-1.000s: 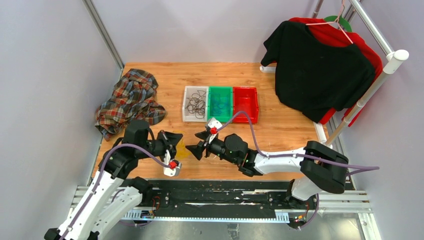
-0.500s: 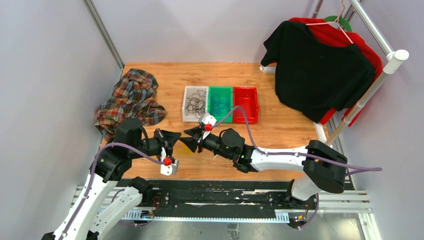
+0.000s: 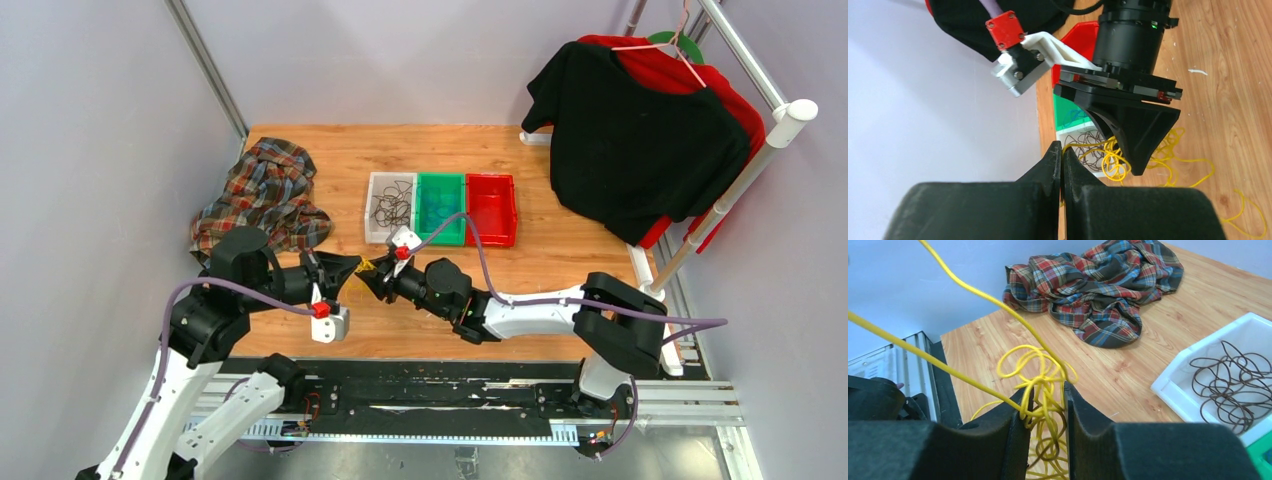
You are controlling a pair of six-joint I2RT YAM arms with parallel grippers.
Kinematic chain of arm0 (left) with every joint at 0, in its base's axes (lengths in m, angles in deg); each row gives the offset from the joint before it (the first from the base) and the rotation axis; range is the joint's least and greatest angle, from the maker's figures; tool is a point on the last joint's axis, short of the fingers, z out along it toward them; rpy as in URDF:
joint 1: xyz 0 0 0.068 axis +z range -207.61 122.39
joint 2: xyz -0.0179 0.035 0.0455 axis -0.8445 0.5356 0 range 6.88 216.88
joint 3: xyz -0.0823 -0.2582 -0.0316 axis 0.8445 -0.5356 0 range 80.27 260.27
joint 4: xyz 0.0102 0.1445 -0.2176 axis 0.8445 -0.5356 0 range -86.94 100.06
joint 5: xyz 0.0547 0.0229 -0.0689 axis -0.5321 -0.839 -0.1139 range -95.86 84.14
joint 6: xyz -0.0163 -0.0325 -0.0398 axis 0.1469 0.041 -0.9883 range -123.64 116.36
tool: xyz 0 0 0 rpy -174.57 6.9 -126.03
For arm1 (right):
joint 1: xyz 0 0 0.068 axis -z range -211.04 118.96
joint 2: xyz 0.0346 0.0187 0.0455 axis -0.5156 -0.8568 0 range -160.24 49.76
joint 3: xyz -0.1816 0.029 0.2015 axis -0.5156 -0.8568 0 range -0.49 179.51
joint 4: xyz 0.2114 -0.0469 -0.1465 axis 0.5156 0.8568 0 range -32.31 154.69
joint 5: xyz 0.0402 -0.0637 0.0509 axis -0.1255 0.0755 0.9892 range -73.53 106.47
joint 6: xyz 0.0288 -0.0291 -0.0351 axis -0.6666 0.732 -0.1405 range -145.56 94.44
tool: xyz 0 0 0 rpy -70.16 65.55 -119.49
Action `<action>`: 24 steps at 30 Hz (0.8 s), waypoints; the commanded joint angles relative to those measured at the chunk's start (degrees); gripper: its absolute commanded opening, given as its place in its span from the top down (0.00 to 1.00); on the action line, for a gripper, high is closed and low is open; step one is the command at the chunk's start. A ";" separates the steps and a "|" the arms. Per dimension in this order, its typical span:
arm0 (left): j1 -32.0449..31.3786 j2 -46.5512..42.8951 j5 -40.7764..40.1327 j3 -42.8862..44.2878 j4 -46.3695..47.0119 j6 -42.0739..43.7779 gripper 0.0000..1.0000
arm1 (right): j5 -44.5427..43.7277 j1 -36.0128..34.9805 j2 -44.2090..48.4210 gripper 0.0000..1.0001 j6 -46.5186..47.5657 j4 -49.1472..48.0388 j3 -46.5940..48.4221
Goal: Untangle the cables
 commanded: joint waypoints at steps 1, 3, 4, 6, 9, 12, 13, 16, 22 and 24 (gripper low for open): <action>-0.61 0.73 1.97 4.64 0.30 -4.13 1.00 | -5.08 -0.72 -1.06 0.75 -1.36 -3.01 -2.84; -0.60 1.66 1.84 6.98 0.31 -5.16 1.00 | -6.81 -0.70 -1.49 0.77 -2.20 -3.81 -5.24; -0.65 2.30 1.74 8.60 0.31 -5.92 1.00 | -7.60 -0.70 -1.75 0.78 -2.66 -4.58 -7.00; -0.65 3.13 1.60 10.99 0.25 -6.80 0.99 | -9.65 -0.68 -2.35 0.80 -3.55 -5.55 -9.53; -0.59 4.56 1.00 14.86 0.27 -7.74 1.00 | -13.54 -0.70 -3.09 0.83 -5.71 -6.38 -12.51; -0.64 6.13 -0.19 18.82 0.34 -7.39 1.00 | -15.93 -0.72 -3.69 0.86 -8.55 -6.71 -14.79; -0.60 6.74 -0.76 20.20 0.77 -7.61 1.00 | -16.76 -0.68 -3.98 0.87 -9.58 -6.71 -15.31; -0.62 8.17 -2.47 23.91 3.46 -9.22 1.00 | -19.68 -0.85 -4.81 0.93 -12.87 -6.00 -16.89; -0.58 10.49 -7.52 29.09 12.88 -12.24 1.00 | -27.74 -1.16 -4.28 0.99 -19.58 -0.24 -19.15; -0.62 10.70 -10.12 29.23 18.35 -13.45 0.99 | -28.87 -1.36 -4.07 0.99 -20.71 0.64 -19.65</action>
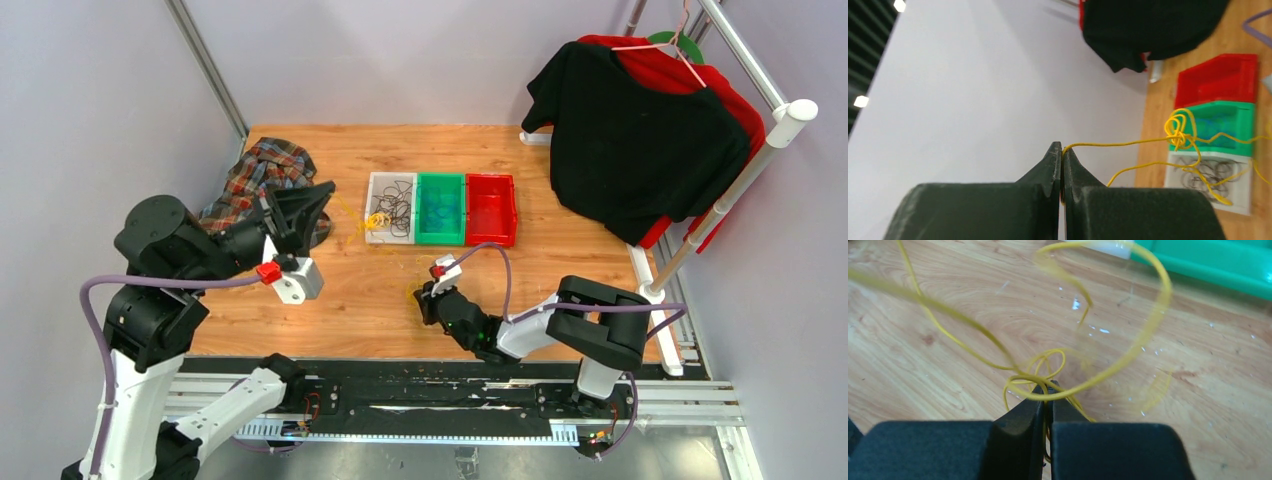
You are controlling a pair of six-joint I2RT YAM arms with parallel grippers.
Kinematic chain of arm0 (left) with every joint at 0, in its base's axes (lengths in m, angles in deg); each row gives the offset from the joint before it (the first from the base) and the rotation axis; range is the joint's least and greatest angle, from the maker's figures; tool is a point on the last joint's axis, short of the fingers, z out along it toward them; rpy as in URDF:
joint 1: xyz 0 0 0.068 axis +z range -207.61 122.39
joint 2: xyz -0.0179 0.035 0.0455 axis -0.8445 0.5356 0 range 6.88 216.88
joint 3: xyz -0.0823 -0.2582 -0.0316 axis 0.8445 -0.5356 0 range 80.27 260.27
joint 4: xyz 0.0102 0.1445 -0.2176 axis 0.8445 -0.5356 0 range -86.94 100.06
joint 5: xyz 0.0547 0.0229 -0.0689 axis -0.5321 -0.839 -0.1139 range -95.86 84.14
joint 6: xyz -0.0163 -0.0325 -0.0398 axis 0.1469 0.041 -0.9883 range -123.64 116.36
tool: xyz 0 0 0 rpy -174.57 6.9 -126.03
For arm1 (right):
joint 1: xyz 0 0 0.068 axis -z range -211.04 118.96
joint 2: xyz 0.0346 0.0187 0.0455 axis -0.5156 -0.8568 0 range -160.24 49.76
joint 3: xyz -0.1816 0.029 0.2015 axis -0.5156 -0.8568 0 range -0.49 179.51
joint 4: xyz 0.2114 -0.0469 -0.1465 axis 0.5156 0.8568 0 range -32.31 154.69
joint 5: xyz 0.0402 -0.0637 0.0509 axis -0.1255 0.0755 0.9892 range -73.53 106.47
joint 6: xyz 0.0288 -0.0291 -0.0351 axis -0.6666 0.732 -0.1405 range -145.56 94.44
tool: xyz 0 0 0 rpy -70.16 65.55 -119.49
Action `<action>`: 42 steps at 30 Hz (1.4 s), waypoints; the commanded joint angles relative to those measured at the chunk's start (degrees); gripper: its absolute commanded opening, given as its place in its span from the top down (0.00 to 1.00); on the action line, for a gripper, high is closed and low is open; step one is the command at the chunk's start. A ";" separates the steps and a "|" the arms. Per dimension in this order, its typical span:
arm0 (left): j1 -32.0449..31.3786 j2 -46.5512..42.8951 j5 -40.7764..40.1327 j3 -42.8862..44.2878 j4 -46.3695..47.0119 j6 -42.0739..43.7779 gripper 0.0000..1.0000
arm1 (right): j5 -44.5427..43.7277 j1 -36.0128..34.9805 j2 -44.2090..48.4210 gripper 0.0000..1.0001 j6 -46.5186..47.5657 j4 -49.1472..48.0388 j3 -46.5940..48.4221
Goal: Untangle the cables
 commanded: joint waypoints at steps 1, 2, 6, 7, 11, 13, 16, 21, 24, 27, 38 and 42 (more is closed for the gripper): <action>-0.41 1.14 -6.58 1.83 15.01 -3.88 0.99 | -7.47 -1.25 0.68 0.99 -5.95 4.29 -1.63; -0.42 1.43 -7.34 2.24 16.59 -4.23 0.99 | -8.02 -1.46 1.05 0.99 -5.79 4.48 -1.79; -0.45 2.40 -11.38 2.88 22.66 -3.89 1.00 | -14.39 -1.98 4.68 1.00 -8.08 12.00 -1.19; -0.42 2.32 -13.77 1.59 27.92 -4.00 1.00 | -15.57 -1.97 5.71 0.99 -8.96 15.68 -0.79; -0.40 6.22 -24.55 4.28 42.77 -1.85 0.99 | -15.81 -1.95 7.43 1.00 -9.47 17.25 -0.99; -0.40 10.67 -28.85 10.44 46.27 -2.38 1.00 | -15.74 -1.94 7.10 0.99 -10.01 17.07 -1.05; -0.40 15.61 -32.09 19.87 49.13 -2.68 1.00 | -15.49 -1.91 6.41 0.99 -11.38 17.72 -0.79; -0.41 21.94 -33.56 30.85 51.84 -3.60 0.99 | -15.85 -1.88 5.14 0.99 -13.56 18.50 -0.79; -0.44 23.76 -31.56 35.15 48.51 -6.75 1.00 | -16.00 -1.89 4.93 0.99 -14.12 18.38 -1.25; -0.43 21.93 -27.44 33.41 41.92 -7.91 1.00 | -16.43 -1.89 6.47 0.99 -12.95 17.79 -1.82; -0.48 14.95 -12.84 24.86 24.28 -10.55 0.99 | -8.42 -1.62 21.90 0.36 7.19 15.79 -0.32; -0.44 9.66 -5.65 16.57 16.07 -8.01 1.00 | -1.51 -1.53 31.92 0.30 13.46 24.58 4.40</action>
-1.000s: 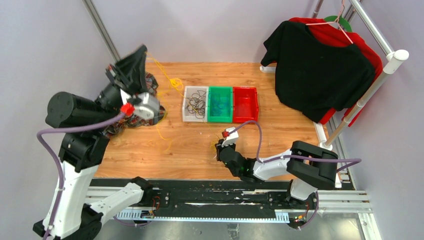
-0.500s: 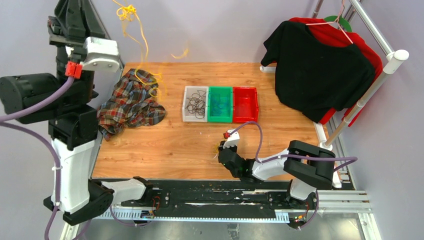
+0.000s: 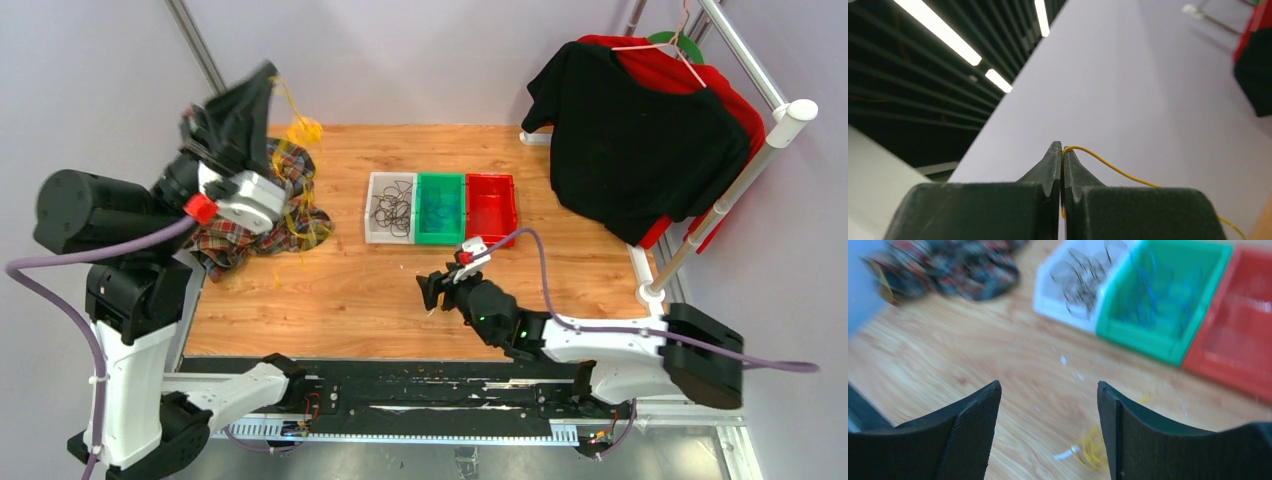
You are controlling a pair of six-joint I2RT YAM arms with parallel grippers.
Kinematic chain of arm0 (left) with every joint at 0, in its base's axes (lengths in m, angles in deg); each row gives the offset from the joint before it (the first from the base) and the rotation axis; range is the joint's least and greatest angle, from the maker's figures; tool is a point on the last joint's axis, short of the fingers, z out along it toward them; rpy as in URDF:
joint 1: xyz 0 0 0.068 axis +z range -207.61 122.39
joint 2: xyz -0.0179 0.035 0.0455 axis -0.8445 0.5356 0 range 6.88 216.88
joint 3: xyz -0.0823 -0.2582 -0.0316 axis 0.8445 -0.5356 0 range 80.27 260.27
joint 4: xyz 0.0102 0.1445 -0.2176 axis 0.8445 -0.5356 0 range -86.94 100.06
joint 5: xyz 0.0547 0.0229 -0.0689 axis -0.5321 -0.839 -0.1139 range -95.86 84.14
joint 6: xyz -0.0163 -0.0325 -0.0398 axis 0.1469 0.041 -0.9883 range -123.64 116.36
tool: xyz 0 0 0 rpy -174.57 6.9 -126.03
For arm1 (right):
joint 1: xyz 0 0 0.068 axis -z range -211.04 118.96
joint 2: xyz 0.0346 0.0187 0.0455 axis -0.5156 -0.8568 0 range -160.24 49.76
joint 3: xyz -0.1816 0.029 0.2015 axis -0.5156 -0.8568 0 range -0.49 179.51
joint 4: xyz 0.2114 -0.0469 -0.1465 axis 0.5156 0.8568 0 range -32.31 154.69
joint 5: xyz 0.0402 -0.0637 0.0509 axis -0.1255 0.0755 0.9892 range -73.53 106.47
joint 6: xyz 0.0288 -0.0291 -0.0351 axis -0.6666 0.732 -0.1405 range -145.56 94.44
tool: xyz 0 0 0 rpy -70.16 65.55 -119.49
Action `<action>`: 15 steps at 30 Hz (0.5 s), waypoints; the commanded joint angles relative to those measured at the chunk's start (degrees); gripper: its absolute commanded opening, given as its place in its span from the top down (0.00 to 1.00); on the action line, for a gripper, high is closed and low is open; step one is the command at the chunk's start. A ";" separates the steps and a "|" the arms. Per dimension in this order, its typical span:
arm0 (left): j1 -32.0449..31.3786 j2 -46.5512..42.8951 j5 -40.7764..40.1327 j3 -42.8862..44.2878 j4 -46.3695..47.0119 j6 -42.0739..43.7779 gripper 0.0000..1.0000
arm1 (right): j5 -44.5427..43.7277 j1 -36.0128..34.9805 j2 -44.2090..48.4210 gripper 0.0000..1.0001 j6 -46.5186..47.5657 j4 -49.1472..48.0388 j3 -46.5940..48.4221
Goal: Untangle the cables
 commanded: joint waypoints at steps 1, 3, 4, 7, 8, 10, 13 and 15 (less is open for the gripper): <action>-0.25 -4.35 11.22 -5.76 -14.67 2.68 0.99 | 8.15 -0.31 9.54 0.29 10.99 7.76 6.61; -0.24 -6.36 13.07 -9.36 -19.26 4.75 0.99 | 11.76 -0.31 12.46 0.29 13.20 12.04 9.57; -0.24 -7.41 13.74 -11.59 -21.04 5.94 1.00 | 12.90 -0.31 13.53 0.29 14.82 13.68 11.47; -0.32 -10.24 14.81 -17.93 -22.69 7.56 1.00 | 15.97 -0.29 15.85 0.28 17.48 17.20 15.49; -0.28 -11.15 14.77 -19.63 -22.66 7.51 1.00 | 17.11 -0.31 16.36 0.28 18.08 17.30 16.66; -0.26 -12.27 14.52 -23.11 -22.66 7.39 1.00 | 20.25 -0.31 16.71 0.28 19.11 16.57 19.00; -0.25 -13.61 14.47 -26.37 -22.65 6.75 1.00 | 23.80 -0.31 14.88 0.28 20.16 15.37 23.27; -0.31 -14.31 15.14 -27.76 -22.65 5.88 1.00 | 25.89 -0.31 12.75 0.28 20.71 15.10 26.24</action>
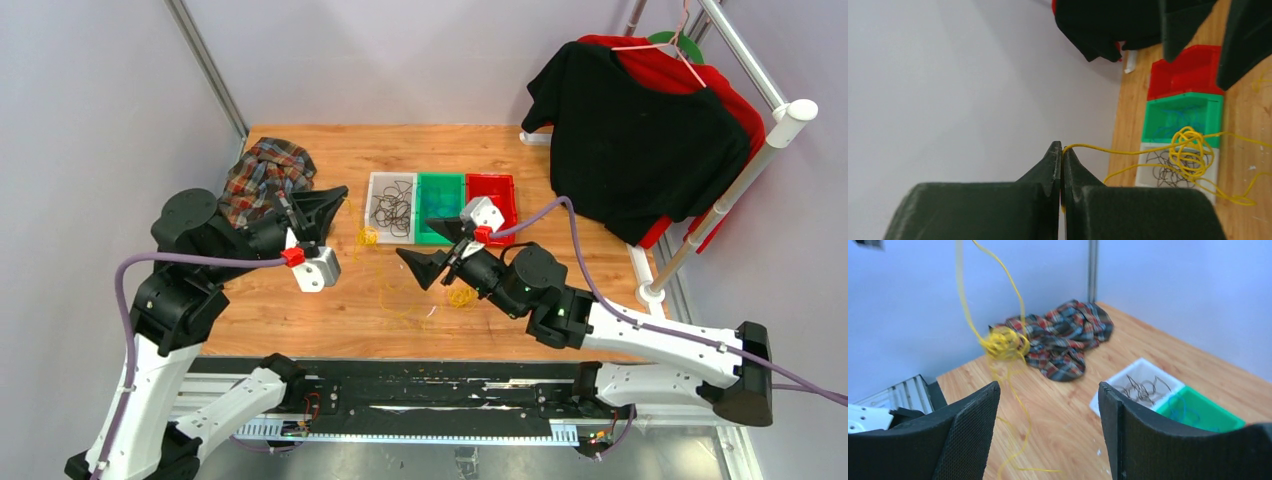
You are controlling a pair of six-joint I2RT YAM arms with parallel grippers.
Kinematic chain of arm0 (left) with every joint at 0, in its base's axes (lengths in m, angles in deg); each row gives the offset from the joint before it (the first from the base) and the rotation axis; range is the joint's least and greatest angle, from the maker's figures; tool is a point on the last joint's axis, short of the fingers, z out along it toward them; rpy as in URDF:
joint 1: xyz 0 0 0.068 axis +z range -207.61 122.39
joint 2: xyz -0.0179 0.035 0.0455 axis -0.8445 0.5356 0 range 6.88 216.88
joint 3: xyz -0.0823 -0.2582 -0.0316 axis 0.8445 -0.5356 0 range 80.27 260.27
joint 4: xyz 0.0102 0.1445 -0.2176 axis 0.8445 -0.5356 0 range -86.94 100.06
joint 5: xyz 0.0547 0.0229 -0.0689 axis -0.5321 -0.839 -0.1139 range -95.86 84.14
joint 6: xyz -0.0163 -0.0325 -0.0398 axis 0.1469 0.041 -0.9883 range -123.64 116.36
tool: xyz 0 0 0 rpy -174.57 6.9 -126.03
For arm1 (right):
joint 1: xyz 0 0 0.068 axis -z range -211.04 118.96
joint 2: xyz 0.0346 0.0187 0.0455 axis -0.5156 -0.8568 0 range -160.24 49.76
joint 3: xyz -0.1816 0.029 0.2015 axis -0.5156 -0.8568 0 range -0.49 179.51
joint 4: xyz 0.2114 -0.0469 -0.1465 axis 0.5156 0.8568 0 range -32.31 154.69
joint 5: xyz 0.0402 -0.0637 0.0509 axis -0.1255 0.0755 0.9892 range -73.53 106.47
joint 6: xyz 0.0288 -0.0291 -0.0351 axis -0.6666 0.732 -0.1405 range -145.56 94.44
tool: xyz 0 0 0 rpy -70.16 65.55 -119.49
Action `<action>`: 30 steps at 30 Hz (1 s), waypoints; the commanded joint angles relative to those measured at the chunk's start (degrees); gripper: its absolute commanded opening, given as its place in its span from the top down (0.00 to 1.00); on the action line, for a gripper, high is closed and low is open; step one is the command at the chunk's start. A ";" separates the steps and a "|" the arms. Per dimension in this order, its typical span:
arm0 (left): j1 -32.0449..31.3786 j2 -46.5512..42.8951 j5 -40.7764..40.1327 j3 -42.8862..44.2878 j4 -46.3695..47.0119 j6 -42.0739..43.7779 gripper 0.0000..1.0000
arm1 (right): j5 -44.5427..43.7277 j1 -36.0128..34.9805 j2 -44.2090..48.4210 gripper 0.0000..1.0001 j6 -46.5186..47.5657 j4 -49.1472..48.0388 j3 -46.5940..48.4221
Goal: Untangle the cables
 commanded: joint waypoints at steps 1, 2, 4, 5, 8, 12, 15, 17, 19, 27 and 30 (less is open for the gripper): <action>-0.29 -1.89 2.44 -2.50 -0.27 -0.99 1.00 | 8.04 -0.31 -3.80 0.28 3.87 0.32 7.21; -0.31 -2.13 2.58 -2.92 -0.27 -1.57 1.00 | 9.48 -0.31 -4.87 0.28 3.95 -0.10 8.51; -0.31 -2.43 2.83 -3.67 -0.27 -2.43 1.00 | 11.73 -0.39 -7.12 0.28 3.91 -1.04 10.71; -0.29 -2.55 2.87 -3.87 -0.27 -2.52 1.00 | 12.63 -0.40 -8.19 0.28 3.89 -1.63 11.67; -0.31 -2.82 2.83 -4.25 -0.34 -2.82 1.00 | 16.04 -0.69 -11.29 0.27 3.98 -3.34 14.23; -0.29 -2.96 2.47 -4.46 -0.27 -3.25 1.00 | 16.85 -0.86 -15.07 0.27 3.80 -3.71 17.33; -0.29 -3.26 2.22 -4.65 -0.27 -3.35 1.00 | 15.89 -0.91 -17.20 0.29 2.89 -3.13 19.21; -0.33 -3.45 2.39 -4.73 -0.25 -3.58 1.00 | 13.71 -0.91 -18.46 0.39 2.96 -3.62 19.78; -0.29 -3.57 2.62 -4.69 -0.27 -4.59 1.00 | 10.34 -0.90 -19.47 0.46 2.84 -4.72 20.07; -0.29 -3.69 2.78 -2.34 -2.11 -5.31 1.00 | -0.03 -0.85 -19.97 0.77 4.95 -8.91 15.47; -0.29 -3.43 3.89 -0.64 -2.13 -6.68 1.00 | -3.09 -0.84 -19.51 0.83 4.91 -11.36 12.57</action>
